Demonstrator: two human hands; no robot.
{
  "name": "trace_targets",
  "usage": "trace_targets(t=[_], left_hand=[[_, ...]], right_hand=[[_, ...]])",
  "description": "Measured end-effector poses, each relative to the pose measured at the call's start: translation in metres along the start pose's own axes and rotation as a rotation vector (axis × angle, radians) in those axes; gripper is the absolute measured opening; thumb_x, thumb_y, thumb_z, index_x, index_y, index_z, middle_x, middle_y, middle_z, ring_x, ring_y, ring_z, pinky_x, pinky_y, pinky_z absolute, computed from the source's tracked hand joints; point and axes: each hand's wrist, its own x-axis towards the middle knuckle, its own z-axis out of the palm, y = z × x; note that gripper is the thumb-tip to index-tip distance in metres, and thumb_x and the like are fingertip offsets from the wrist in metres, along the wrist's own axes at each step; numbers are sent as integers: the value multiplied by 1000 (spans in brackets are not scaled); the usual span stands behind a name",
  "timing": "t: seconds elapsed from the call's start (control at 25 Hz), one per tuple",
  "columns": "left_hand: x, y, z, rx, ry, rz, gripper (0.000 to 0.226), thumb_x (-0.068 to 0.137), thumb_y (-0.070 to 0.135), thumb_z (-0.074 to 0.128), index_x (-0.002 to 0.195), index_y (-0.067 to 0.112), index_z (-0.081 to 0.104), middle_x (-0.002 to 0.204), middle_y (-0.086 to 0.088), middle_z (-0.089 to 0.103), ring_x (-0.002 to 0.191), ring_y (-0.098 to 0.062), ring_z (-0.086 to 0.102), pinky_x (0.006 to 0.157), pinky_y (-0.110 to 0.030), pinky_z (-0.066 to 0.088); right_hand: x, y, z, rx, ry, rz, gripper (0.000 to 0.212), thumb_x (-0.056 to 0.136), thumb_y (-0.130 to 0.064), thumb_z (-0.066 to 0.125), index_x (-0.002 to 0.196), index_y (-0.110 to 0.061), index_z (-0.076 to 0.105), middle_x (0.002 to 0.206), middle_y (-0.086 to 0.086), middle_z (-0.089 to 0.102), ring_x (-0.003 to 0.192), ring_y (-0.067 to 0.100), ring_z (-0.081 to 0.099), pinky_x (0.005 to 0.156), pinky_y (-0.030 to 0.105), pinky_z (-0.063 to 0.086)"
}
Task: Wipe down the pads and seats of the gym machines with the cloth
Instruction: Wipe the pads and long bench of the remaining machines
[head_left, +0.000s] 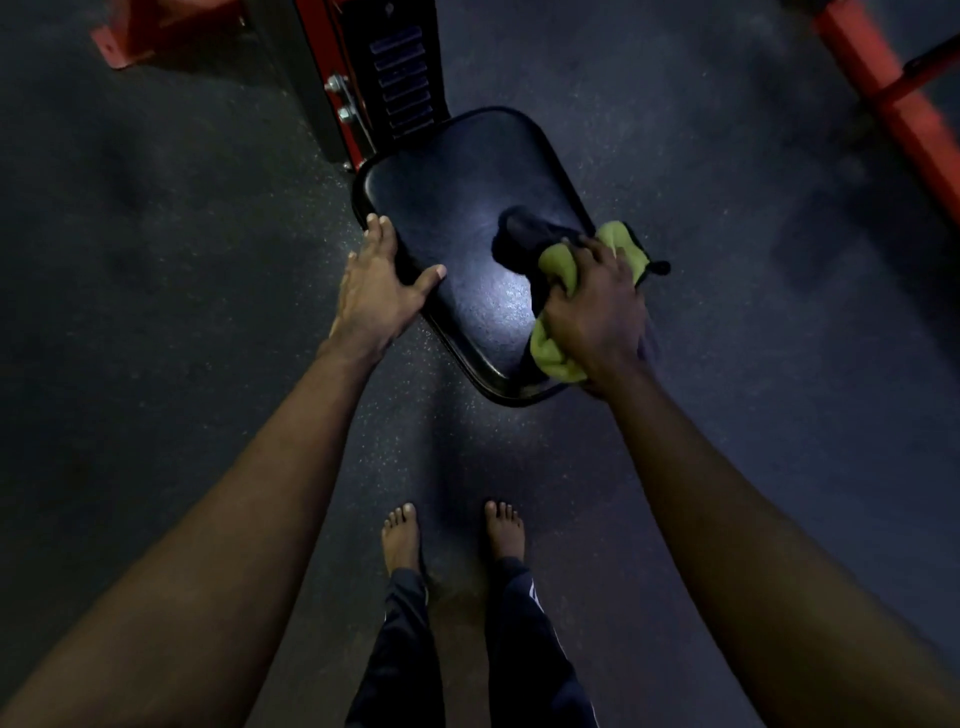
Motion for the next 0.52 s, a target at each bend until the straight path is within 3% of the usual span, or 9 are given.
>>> trace_targets(t=[0.08,0.24,0.44,0.52], left_hand=[[-2,1,4,-30,19,-24,94,93,54,62,159,7,14,167,-11,8,153,-29,14,125,-43,13],[-3,7,6,-85,34,-48,93,93,47,65,158,5,15,167,-13,10,154,-25,12,125,-45,15],[-5,11,10,-102,53,-65,88,95,41,64,158,5,16,166,-13,11,153,-26,13,125,-42,13],[-8,13,14,-112,91,-80,81,97,36,62,158,4,19,166,-15,14,153,-27,16,125,-42,16]], right_hand=[[6,-7,2,-75,-24,0,66,90,-45,46,152,-23,42,162,-2,34,153,31,20,115,60,30],[-50,18,8,-184,-68,-185,62,99,-47,45,156,-24,36,165,-2,29,156,28,12,115,61,28],[-16,-17,18,-181,-95,-96,64,100,-41,46,158,-20,32,167,1,24,157,30,5,118,66,19],[-11,-31,20,-224,-150,-160,69,98,-40,45,160,-17,26,169,4,19,157,32,2,118,66,15]])
